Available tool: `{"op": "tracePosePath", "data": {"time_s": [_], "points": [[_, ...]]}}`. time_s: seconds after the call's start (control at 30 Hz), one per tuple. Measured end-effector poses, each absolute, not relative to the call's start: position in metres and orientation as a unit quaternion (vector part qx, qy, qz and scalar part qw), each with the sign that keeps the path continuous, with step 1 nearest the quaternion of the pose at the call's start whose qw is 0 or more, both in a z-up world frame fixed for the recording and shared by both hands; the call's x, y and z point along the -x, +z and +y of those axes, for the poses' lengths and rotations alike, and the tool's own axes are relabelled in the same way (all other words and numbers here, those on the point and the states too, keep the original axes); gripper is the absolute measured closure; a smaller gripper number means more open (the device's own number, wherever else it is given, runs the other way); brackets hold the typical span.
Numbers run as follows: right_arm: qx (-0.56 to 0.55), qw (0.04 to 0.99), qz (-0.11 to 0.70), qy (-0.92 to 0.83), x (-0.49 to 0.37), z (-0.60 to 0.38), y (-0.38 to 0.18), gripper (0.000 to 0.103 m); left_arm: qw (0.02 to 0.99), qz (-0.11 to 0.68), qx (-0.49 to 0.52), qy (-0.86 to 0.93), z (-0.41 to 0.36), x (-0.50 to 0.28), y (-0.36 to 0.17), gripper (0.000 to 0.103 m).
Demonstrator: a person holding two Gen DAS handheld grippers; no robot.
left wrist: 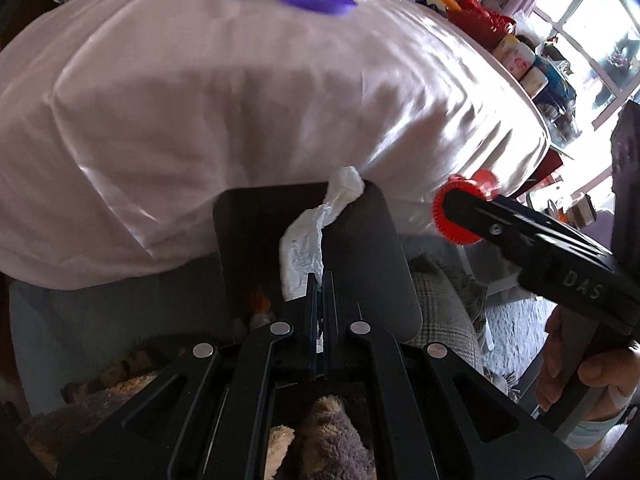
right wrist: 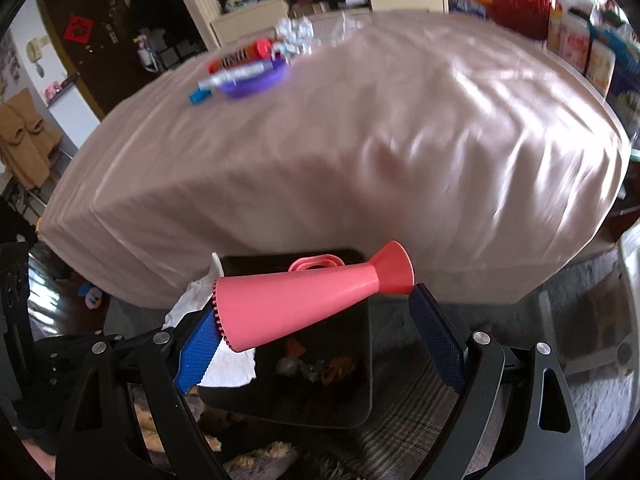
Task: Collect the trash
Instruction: 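Carry tissue and pink cone into the black bin and open both tools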
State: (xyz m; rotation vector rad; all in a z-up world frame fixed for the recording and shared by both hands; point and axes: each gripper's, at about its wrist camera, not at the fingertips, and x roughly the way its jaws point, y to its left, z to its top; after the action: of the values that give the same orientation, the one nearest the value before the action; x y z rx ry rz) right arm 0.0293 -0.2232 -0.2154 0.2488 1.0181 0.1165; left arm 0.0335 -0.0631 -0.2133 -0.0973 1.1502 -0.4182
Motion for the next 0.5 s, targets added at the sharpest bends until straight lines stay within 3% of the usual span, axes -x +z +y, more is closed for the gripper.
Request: {"op": "tracePosePath", "data": {"time_s": [0.3,0.37,0.5], "points": [[-0.125,0.851,0.506,0.067,-0.043,-0.211,-0.232,0.014,0.811,0.548,0.041,-0.202,-0.06,-0.034,-0.223,0.101],[-0.123,0.852,0.504,0.068,-0.045,-0.21,-0.231,0.013,0.811,0.549,0.045,-0.198,-0.058,-0.034,-0.224,0.083],[-0.124,0.855,0.499,0.068,-0.047,-0.208,-0.227,0.008,0.815,0.545,0.045,-0.192,-0.056,-0.034,-0.221,0.065]]}}
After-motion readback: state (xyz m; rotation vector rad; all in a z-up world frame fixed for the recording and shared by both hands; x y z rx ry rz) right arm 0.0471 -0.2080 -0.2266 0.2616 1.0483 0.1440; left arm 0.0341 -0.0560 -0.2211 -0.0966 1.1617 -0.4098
